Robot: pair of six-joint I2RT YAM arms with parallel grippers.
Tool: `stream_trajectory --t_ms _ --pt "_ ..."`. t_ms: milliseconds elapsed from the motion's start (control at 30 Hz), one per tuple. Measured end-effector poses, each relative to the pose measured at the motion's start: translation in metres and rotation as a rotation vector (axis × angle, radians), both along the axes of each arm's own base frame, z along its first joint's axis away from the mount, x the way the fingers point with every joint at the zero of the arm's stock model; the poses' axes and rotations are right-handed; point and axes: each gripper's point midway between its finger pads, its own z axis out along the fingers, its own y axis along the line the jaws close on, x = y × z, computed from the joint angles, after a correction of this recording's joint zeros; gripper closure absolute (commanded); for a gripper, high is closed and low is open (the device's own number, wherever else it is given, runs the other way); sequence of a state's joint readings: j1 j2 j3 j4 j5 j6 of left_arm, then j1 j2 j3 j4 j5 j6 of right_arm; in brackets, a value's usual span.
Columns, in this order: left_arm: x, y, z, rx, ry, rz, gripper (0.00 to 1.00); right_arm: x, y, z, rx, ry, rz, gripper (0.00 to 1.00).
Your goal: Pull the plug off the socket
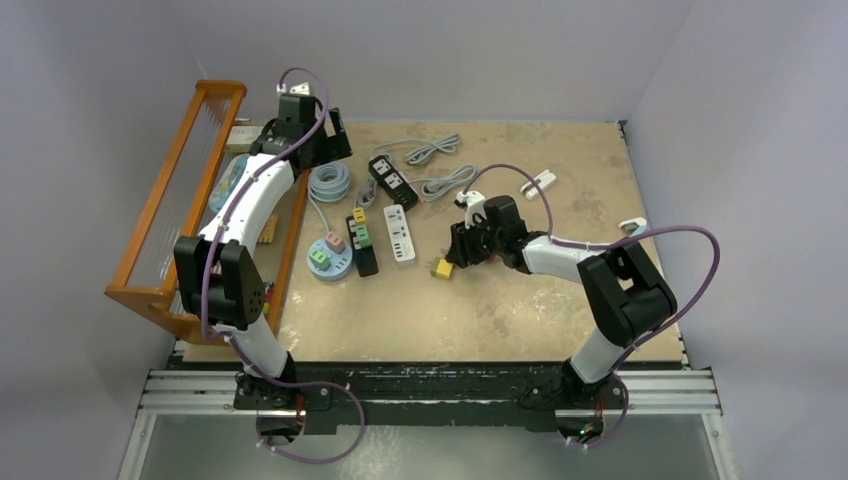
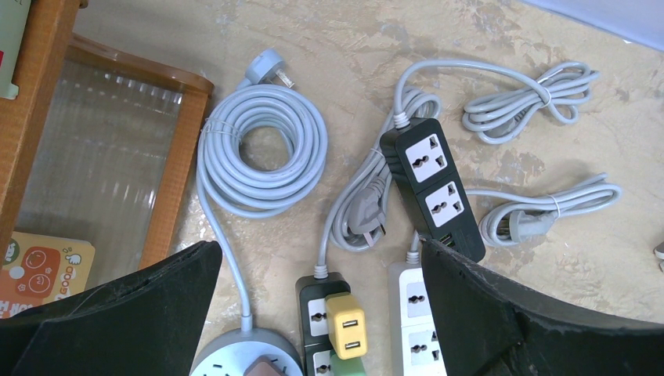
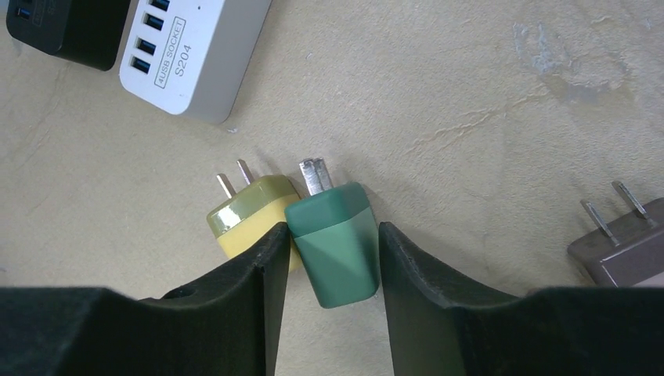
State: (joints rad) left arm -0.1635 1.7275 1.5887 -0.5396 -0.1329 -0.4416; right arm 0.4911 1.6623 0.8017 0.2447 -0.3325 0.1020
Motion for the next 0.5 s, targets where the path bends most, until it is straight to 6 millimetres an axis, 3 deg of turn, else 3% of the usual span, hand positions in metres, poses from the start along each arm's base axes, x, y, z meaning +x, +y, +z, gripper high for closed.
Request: stream_trajectory --t_ms 333,500 --pt "0.0000 0.0001 0.0000 0.000 0.000 0.000 0.00 0.0011 0.0000 0.0011 0.005 0.002 -0.005 0.66" --pt "0.0000 0.0002 -0.0001 0.001 0.000 0.001 0.00 0.0078 -0.0009 0.0052 0.038 0.020 -0.001 0.66"
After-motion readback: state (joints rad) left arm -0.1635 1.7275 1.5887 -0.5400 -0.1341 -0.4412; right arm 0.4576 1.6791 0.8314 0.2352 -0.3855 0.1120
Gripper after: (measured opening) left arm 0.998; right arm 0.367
